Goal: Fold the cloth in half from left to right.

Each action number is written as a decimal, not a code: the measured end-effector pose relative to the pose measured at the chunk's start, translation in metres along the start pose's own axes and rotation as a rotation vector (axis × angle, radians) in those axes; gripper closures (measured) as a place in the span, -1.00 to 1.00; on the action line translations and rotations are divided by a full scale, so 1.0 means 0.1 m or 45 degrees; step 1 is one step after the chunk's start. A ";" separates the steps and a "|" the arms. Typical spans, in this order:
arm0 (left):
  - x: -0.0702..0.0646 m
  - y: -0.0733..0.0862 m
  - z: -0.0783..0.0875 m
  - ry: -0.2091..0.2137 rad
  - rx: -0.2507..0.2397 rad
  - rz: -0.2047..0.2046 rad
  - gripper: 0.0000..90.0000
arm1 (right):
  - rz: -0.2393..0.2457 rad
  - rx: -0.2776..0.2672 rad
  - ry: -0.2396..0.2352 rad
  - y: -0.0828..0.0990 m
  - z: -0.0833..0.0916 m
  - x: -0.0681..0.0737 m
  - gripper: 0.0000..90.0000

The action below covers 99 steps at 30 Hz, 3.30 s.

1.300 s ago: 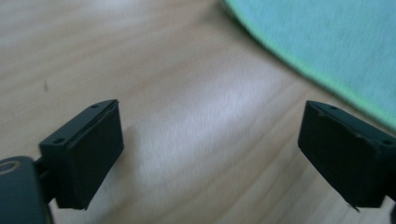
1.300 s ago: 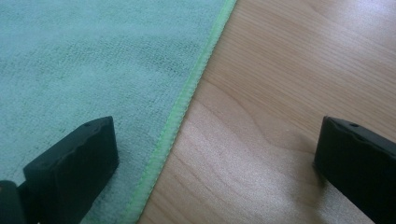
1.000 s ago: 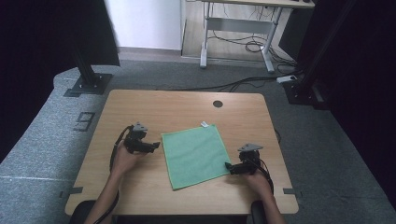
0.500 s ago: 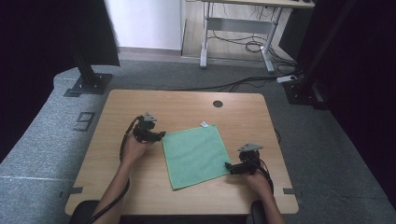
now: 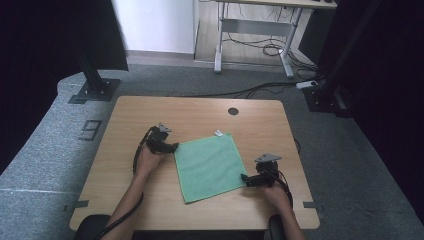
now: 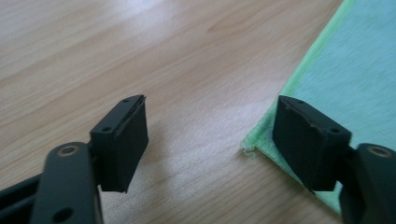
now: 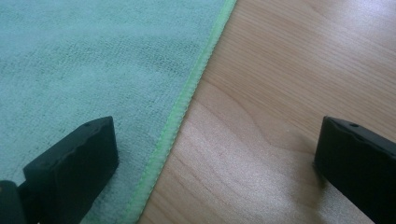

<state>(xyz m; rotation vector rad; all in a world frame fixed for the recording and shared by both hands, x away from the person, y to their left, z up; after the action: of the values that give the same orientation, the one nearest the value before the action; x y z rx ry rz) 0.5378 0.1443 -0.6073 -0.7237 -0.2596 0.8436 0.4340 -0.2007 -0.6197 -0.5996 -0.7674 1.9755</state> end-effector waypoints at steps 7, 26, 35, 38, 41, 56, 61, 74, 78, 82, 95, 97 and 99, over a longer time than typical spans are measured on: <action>0.10 0.04 -0.04 0.029 -0.031 0.105 -0.80 | 0.000 0.001 0.000 0.00 0.00 0.00 -1.00; 0.10 0.05 -0.04 0.030 -0.029 0.106 -0.80 | 0.059 -0.032 -0.056 -0.17 0.14 0.17 -1.00; 0.11 0.05 -0.04 0.030 -0.029 0.105 -0.80 | 0.117 -0.056 -0.221 -0.33 0.23 0.58 -0.95; 0.11 0.05 -0.04 0.030 -0.029 0.105 -0.80 | 0.149 -0.055 -0.269 -0.37 0.23 0.75 -0.88; 0.11 0.05 -0.03 0.030 -0.028 0.104 -0.80 | 0.188 -0.061 -0.324 -0.41 0.24 0.95 -0.80; 0.11 0.04 -0.04 0.029 -0.032 0.104 -0.80 | 0.342 -0.026 -0.577 -0.48 0.28 1.92 -0.39; 0.11 0.04 -0.03 0.029 -0.031 0.104 -0.79 | 0.400 0.000 -0.656 -0.49 0.28 2.17 -0.13; 0.06 0.03 -0.02 0.067 -0.053 0.056 -0.56 | 0.582 0.052 -0.580 -0.40 0.20 2.41 0.49; -0.02 0.03 0.00 0.103 -0.073 0.018 -0.22 | 0.598 0.039 -0.519 -0.40 0.19 2.39 0.74; -0.10 0.02 0.00 0.141 -0.086 -0.006 0.23 | 0.555 0.045 -0.523 -0.41 0.18 2.36 0.88; -0.17 0.05 0.04 0.257 -0.079 0.083 0.98 | 0.481 0.061 -0.595 -0.42 0.19 2.34 0.90; -0.15 0.07 0.08 0.239 -0.065 0.079 0.98 | 0.467 0.057 -0.619 -0.44 0.20 2.36 0.90; -0.13 0.10 0.12 0.229 -0.052 0.079 0.98 | 0.462 0.052 -0.635 -0.46 0.21 2.39 0.90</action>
<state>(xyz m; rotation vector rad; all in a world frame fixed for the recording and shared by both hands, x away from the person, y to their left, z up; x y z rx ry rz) 0.5172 0.1444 -0.6045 -0.8441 -0.0936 0.8279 0.3334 0.0205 -0.5980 -0.2255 -0.9633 2.5168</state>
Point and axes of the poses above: each handheld gripper's, and its own axes: z roughly backward along the jaws, y roughly out of its underside, x roughly to its left, the point moved 9 cm from there along -z, roughly forward along the jaws, and after that the axes turned 10 degrees about y, right-handed, at the moved point
